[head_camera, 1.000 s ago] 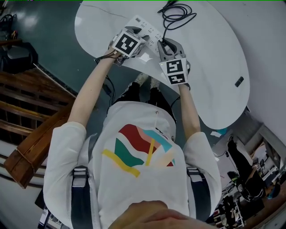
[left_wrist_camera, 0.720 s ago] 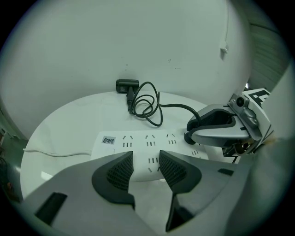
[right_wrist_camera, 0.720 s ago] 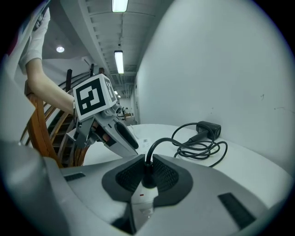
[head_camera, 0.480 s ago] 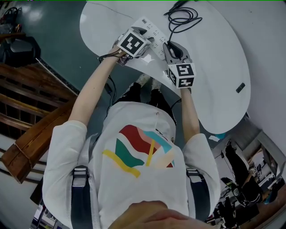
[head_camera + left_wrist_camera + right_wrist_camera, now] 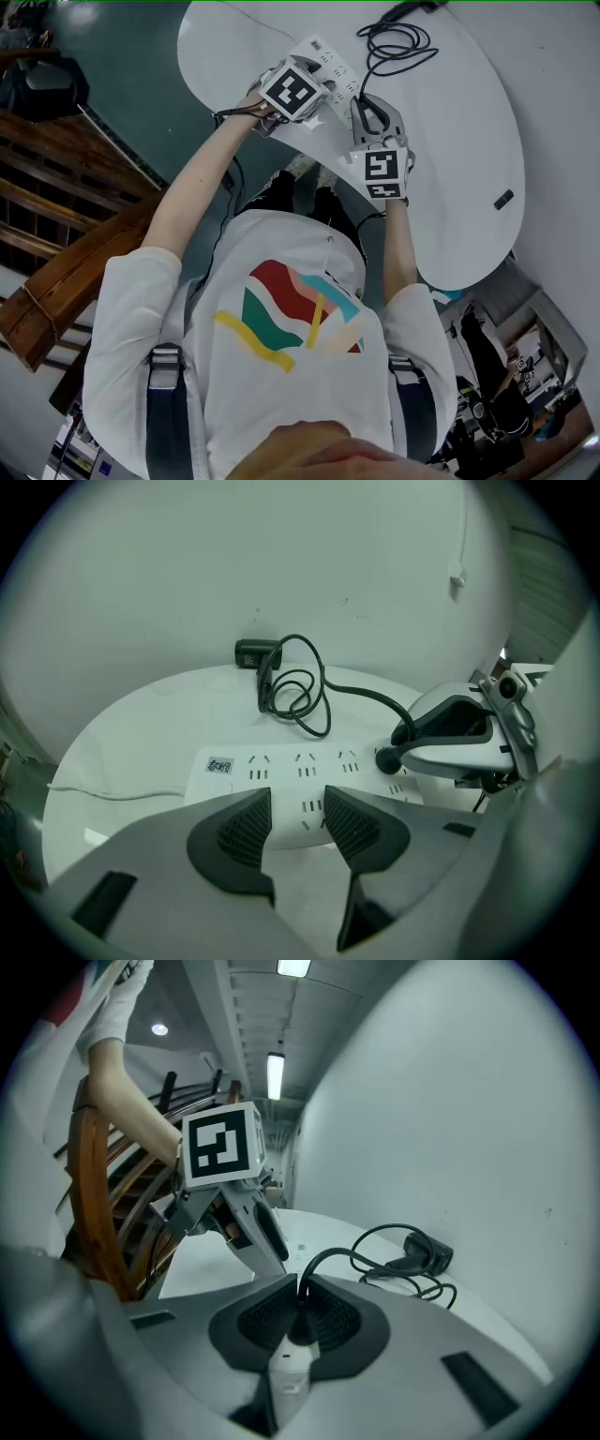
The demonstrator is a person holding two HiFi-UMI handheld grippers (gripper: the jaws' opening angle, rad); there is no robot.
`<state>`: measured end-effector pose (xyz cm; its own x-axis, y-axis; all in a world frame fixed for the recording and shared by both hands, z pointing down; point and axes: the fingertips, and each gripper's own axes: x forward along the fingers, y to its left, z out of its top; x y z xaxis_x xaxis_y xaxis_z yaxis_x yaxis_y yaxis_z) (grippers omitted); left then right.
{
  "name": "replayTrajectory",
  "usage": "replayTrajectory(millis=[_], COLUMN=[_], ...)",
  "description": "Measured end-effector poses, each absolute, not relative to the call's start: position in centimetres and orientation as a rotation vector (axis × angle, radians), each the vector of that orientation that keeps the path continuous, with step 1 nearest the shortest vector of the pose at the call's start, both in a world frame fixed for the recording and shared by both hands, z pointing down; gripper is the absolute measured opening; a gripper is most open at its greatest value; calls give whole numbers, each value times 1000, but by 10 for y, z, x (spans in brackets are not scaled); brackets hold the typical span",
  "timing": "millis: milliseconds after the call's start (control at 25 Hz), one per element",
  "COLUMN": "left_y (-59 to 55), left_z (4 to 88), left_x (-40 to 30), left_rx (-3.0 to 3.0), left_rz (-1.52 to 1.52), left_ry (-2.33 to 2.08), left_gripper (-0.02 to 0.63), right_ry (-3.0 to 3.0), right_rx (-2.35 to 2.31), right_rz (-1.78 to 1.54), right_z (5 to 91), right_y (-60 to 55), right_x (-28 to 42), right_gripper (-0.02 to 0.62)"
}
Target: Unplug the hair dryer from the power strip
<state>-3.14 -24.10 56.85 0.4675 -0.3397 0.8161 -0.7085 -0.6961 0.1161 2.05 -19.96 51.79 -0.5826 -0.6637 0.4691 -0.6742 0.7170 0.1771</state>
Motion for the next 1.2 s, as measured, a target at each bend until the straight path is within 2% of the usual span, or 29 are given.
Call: replayTrajectory(millis=[120, 200, 320, 840, 1200], left_y=[-236, -232, -233, -232, -229], left_z=[570, 578, 577, 579, 581], left_x=[-31, -30, -30, -33, -38], left_rx=[2273, 2281, 2294, 2269, 2261], left_rz=[1168, 1241, 1224, 1220, 1225], left_ry=[-875, -863, -886, -897, -890], left_gripper=[175, 170, 170, 170, 170], right_ry=[-2441, -2626, -2714, -2658, -2561], right_rx=[965, 1044, 1100, 1038, 1143], right_rz=[-46, -13, -175, -144, -138], right_z=[509, 455, 388, 406, 412], right_y=[-192, -196, -220, -208, -214], right_x=[15, 4, -9, -6, 32], right_gripper=[44, 43, 44, 44, 44])
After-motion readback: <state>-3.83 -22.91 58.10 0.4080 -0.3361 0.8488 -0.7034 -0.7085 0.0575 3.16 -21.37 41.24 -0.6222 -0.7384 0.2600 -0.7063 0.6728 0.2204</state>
